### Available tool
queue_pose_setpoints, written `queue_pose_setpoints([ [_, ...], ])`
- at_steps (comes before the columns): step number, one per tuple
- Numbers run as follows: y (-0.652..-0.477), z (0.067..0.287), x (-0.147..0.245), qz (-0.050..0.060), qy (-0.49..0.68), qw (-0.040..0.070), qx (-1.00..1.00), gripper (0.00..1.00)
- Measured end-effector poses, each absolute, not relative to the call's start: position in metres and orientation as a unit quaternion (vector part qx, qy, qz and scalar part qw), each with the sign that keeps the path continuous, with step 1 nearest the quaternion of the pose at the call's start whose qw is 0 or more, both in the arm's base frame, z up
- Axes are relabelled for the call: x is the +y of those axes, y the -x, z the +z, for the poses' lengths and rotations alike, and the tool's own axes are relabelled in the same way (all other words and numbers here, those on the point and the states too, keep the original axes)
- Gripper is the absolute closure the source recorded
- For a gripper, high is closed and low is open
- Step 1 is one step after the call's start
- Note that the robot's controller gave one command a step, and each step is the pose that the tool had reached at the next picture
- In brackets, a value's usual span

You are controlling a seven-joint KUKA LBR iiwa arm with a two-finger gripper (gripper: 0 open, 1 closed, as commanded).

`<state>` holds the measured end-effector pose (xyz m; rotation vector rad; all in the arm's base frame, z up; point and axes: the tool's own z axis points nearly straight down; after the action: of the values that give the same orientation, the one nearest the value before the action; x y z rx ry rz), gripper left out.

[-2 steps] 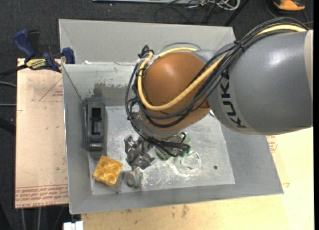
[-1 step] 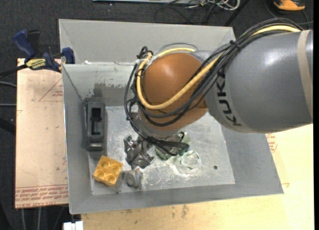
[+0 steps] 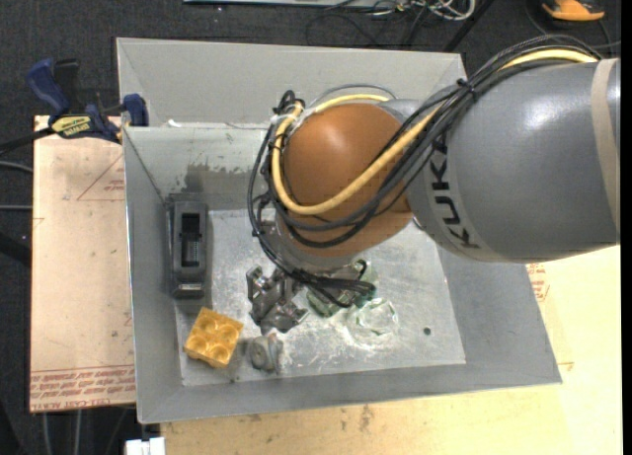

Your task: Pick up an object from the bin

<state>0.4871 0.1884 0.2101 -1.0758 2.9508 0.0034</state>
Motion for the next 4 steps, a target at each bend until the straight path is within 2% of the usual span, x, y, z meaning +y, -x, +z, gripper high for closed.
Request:
queue_pose_setpoints([
  [2,-0.497,0.200,0.188,0.001,0.330,0.002,0.944,1.00],
  [3,-0.505,0.200,0.189,0.001,0.399,0.000,0.917,1.00],
  [4,-0.512,0.129,0.165,0.001,0.305,0.001,0.952,0.00],
])
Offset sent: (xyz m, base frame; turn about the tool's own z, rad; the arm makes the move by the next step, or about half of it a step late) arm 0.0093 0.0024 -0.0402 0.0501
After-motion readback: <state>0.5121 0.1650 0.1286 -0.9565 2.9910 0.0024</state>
